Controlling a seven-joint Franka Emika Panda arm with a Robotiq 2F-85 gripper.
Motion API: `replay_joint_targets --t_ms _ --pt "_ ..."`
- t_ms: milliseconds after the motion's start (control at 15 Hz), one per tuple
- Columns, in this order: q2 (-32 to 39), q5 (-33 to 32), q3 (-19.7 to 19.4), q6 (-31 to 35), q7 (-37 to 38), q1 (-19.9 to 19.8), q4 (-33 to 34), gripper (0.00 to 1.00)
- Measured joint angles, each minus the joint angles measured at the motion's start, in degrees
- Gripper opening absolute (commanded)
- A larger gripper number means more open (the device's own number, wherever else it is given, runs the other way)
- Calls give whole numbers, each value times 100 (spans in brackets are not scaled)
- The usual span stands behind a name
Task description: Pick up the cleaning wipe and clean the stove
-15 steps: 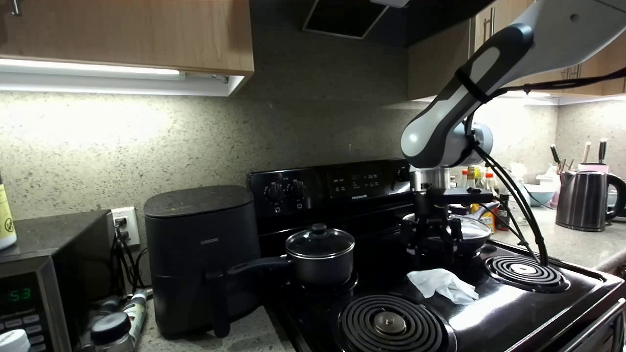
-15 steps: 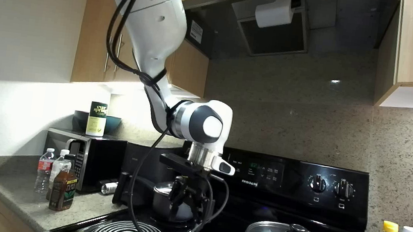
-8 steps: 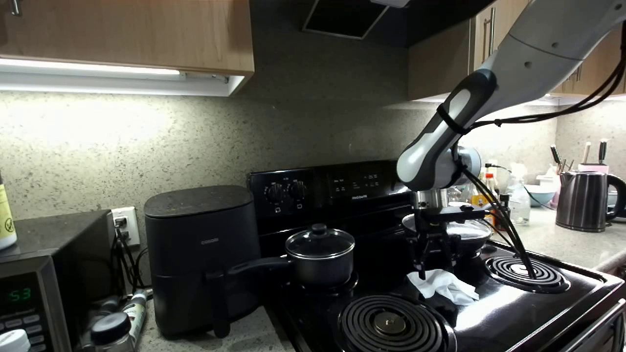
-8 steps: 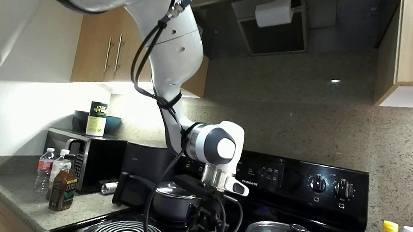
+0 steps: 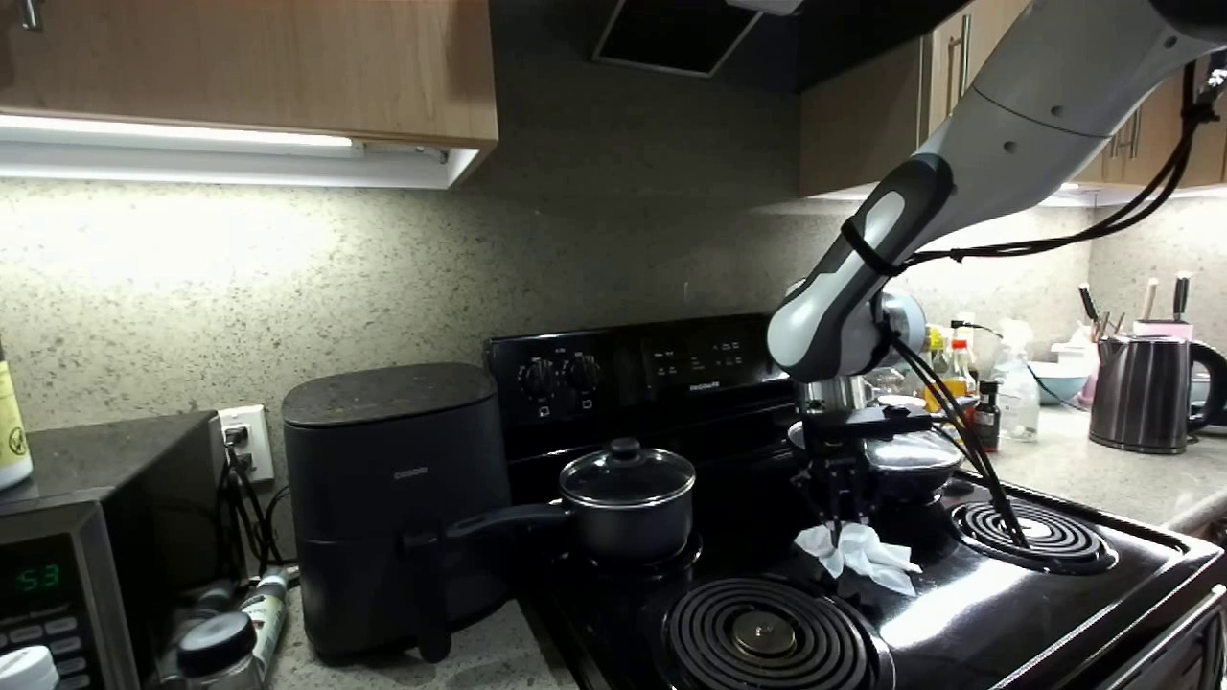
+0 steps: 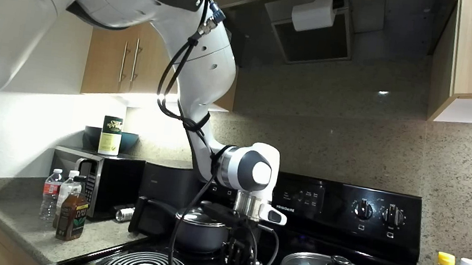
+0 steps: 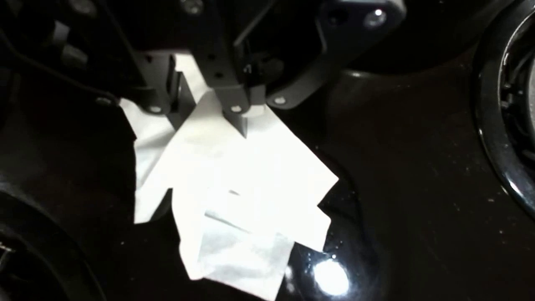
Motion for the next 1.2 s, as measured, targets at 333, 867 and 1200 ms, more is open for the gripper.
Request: replay_joint_targets --t_ms 333,867,1200 --pt "-25 -275 191 15 215 434 223 0" --pt "-39 -468 508 -40 215 852 276 0" --pt "-14 -805 602 454 193 943 286 0"
